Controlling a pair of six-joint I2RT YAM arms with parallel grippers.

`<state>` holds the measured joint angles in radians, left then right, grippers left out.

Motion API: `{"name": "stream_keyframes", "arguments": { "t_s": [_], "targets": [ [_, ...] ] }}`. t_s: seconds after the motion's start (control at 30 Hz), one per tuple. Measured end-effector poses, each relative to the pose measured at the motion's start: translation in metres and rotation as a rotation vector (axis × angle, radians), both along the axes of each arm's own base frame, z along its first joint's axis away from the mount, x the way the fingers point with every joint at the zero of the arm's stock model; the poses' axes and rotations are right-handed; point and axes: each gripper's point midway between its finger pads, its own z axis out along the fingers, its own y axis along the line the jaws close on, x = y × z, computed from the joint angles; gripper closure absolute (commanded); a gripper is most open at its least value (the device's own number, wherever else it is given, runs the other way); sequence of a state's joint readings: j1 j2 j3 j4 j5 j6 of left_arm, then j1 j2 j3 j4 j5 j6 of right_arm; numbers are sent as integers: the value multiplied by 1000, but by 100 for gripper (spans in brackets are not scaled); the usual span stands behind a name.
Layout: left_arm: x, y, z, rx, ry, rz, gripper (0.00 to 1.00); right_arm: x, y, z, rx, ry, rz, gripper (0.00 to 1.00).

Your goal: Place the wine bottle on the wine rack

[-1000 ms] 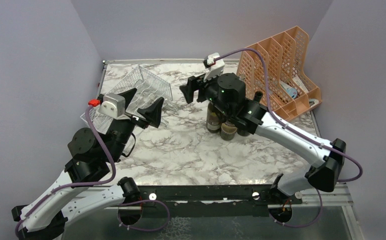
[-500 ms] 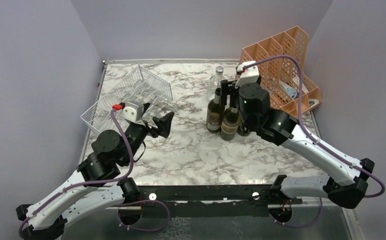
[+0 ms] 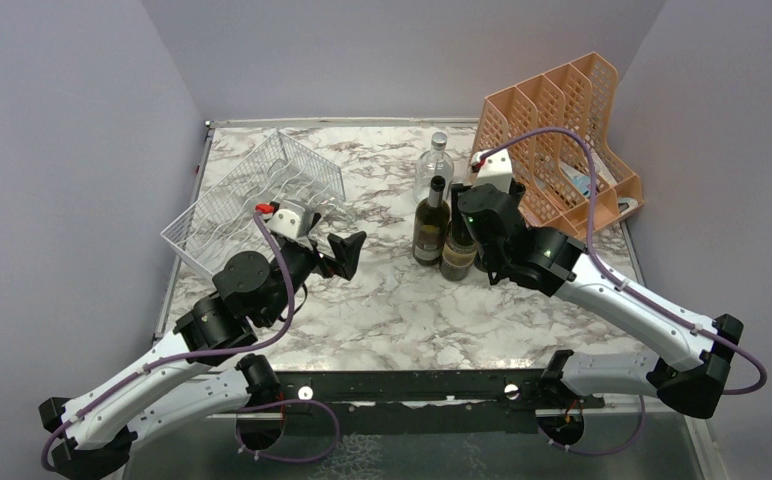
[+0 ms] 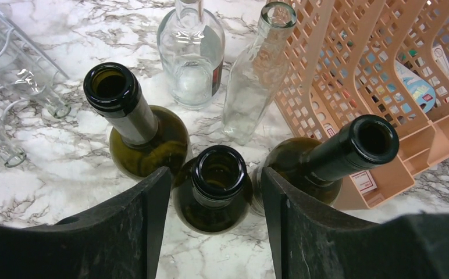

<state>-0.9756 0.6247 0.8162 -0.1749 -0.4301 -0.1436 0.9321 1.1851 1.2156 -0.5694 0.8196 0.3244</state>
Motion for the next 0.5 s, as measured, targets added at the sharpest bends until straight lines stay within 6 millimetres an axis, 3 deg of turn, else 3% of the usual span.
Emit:
{"name": "stream_keyframes", "arguments": {
  "t_s": [0.27,0.5],
  "targets": [
    [0,-2,-2,-7,11,-1,1,14,5,-16,-15,18,-32,56],
    [1,-3,-6,-9,25,-1,1,20,3,-27,13,23,-40,76]
  ]
}}
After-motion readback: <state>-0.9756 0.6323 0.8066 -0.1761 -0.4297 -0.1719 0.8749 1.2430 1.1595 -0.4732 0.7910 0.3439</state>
